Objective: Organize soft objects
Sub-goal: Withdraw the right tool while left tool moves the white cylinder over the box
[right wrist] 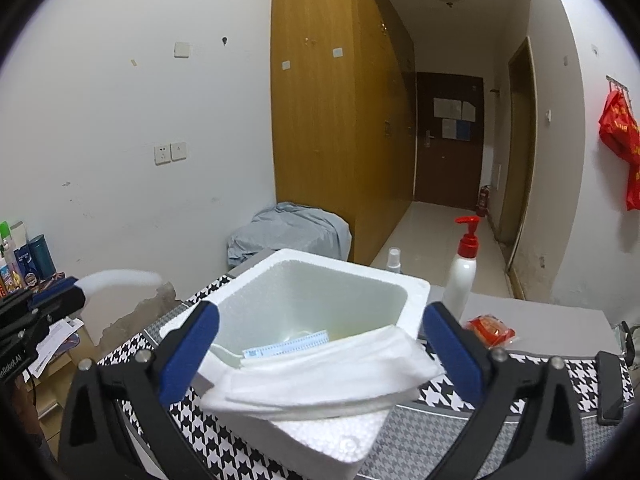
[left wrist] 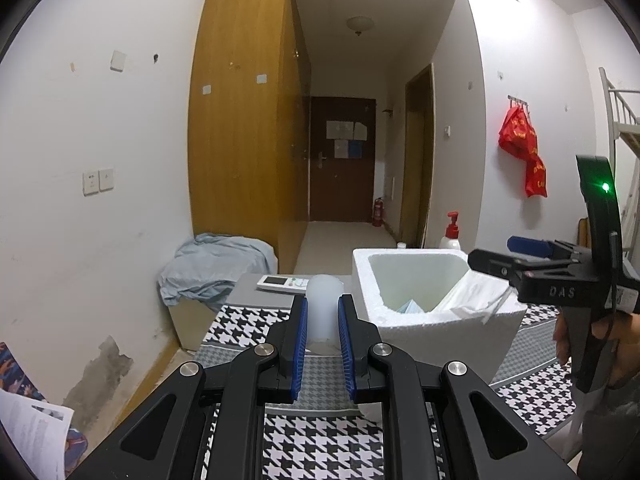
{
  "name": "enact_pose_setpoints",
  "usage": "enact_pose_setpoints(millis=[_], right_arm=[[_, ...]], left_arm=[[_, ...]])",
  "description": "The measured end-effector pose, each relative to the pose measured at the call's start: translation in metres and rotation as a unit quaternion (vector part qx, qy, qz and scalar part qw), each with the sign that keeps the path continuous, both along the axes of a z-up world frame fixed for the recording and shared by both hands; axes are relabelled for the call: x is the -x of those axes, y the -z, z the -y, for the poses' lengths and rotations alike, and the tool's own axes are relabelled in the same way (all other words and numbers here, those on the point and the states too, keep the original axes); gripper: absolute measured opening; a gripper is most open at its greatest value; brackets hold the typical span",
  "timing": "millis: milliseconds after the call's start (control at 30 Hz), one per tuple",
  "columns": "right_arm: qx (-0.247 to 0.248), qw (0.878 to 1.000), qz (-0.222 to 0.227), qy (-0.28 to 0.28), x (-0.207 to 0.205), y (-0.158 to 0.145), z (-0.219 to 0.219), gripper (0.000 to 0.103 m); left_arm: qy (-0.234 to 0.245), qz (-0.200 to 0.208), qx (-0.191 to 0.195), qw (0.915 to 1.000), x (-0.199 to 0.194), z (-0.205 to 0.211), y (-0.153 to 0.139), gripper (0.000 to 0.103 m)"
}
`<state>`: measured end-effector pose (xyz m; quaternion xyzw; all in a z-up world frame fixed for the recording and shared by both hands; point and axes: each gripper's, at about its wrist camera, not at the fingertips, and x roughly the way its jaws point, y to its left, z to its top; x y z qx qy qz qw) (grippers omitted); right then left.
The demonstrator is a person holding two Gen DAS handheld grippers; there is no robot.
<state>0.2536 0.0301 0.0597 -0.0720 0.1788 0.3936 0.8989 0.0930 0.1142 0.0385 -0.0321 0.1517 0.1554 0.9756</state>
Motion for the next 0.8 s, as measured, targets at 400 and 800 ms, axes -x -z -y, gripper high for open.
enact_pose_setpoints(millis=[400,800], right_arm=[[-0.009,1.000,-0.003,0.015,0.004,-0.001,0.021,0.103],[-0.013,0.999,0.007,0.040,0.011,-0.004,0.049,0.103]], left_arm=[[0.026,0.012,-0.016,0.9995,-0.014,0.012,-0.013,0.017],[0.070,0.010,-0.018,0.9973,-0.036,0.027,-0.019,0.017]])
